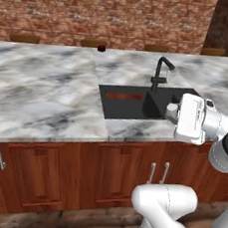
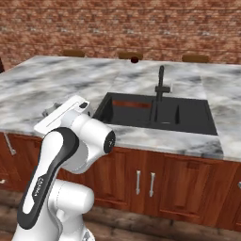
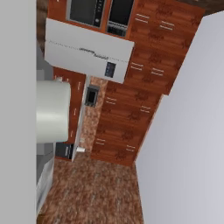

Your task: Pick up the marshmallow and place it in the cup of hot chocolate on the dining counter.

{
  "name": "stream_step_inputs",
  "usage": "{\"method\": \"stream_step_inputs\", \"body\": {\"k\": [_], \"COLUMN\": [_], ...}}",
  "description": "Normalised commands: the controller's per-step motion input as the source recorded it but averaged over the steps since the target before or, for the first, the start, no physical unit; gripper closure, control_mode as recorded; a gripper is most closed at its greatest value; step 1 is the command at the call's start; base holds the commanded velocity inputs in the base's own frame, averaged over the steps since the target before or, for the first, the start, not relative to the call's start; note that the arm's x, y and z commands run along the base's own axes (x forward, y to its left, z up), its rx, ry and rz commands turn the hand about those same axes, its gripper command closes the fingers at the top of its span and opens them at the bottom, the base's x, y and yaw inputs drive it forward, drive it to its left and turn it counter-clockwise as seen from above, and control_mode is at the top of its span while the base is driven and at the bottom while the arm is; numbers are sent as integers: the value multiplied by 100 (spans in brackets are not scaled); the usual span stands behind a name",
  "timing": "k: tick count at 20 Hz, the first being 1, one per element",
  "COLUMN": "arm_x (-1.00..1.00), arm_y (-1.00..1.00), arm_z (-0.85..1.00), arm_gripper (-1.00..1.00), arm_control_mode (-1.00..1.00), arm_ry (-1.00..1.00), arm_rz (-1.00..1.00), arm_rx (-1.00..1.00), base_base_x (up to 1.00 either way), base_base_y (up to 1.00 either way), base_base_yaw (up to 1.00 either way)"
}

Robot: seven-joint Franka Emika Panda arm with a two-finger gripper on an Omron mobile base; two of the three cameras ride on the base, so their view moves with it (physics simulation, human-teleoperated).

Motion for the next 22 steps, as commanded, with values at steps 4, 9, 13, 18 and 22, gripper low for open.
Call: {"method": "stream_step_inputs", "body": {"k": [4, 9, 13, 18, 22], "arm_x": [0, 0, 0, 0, 0], "arm_y": [0, 0, 0, 0, 0], "arm_z": [0, 0, 0, 0, 0], "arm_gripper": [100, 100, 100, 100, 100], "arm_control_mode": [100, 100, 100, 100, 100], "arm_ry": [0, 0, 0, 0, 0], "arm_rz": [0, 0, 0, 0, 0], "arm_rx": [0, 0, 0, 0, 0], "base_base_x": [0, 0, 0, 0, 0], "base_base_y": [100, 100, 100, 100, 100], "base_base_yaw": [0, 0, 0, 0, 0]}}
